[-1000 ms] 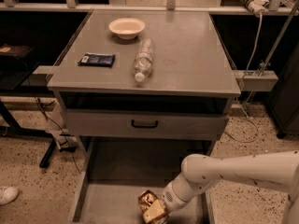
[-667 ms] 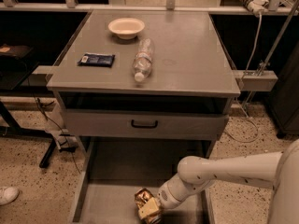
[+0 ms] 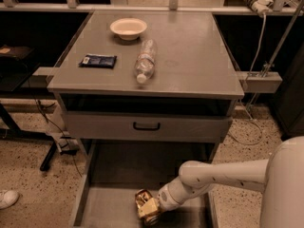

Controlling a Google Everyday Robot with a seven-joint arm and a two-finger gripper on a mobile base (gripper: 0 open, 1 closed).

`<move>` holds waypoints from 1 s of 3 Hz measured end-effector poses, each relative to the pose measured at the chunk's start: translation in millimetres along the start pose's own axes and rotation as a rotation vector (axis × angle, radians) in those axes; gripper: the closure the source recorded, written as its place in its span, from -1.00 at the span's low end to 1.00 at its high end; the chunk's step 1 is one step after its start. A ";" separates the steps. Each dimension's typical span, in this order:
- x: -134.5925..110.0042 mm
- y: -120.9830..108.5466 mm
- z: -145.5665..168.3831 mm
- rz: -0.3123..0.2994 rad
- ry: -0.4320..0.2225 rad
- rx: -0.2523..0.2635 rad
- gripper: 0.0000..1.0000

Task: Place orange can into middle drawer

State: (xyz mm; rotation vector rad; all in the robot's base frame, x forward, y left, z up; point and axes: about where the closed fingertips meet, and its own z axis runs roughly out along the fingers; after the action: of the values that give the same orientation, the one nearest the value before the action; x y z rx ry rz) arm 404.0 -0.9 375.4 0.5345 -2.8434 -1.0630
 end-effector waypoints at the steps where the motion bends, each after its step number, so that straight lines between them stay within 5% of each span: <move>1: 0.3 -12.1 13.7 0.041 -0.013 -0.026 1.00; 3: 0.9 -12.1 14.8 0.042 -0.011 -0.027 0.18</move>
Offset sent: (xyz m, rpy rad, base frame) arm 0.0010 -0.0002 -0.0156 0.0176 0.0213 -0.0330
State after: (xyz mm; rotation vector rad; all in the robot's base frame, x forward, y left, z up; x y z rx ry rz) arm 404.1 -0.5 356.2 0.4660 -2.8321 -1.0992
